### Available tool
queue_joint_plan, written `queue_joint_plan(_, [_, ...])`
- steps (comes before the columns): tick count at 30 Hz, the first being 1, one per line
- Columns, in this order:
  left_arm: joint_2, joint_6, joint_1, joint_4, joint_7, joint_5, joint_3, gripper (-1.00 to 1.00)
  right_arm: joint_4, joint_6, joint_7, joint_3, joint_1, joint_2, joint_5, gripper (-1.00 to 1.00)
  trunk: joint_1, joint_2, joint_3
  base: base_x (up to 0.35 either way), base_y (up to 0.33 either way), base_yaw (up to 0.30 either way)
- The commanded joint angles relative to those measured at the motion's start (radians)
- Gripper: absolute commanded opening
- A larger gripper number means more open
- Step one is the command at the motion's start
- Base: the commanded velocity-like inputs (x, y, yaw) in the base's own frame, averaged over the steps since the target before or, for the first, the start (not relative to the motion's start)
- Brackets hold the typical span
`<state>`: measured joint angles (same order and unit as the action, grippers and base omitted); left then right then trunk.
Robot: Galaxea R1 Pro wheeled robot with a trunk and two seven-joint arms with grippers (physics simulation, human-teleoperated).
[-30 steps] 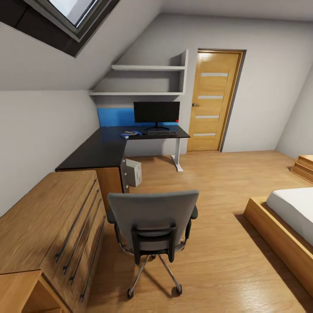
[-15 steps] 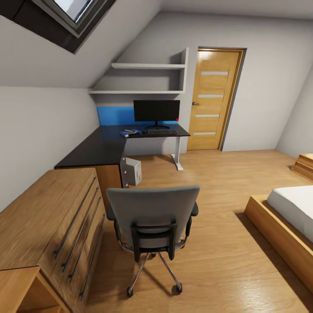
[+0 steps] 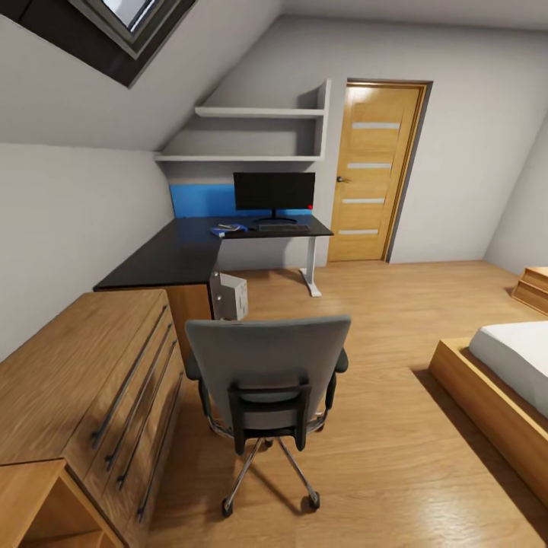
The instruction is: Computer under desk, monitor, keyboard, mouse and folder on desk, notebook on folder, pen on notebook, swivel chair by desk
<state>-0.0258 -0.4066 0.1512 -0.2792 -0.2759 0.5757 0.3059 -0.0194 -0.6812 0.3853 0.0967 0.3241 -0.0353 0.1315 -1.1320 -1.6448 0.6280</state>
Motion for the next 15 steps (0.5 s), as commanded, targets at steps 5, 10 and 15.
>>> queue_joint_plan(5, [0.000, 0.000, 0.001, 0.000, -0.008, 0.005, 0.009, 1.00, -0.002, 0.000, 0.010, 0.008, 0.001, 0.000, 0.006, 1.00, -0.019, -0.036, 0.017, 0.000, 0.000, 0.000])
queue_joint_plan(10, [-0.004, 0.001, 0.001, 0.000, -0.007, 0.001, 0.009, 1.00, -0.002, 0.000, 0.010, 0.008, 0.001, 0.000, 0.006, 1.00, -0.038, -0.071, 0.032, 0.000, 0.000, 0.000])
queue_joint_plan(15, [-0.005, 0.001, 0.001, 0.000, -0.008, 0.000, 0.009, 1.00, -0.002, 0.000, 0.010, 0.008, 0.001, 0.000, 0.006, 1.00, -0.058, -0.106, 0.048, 0.000, 0.000, 0.000])
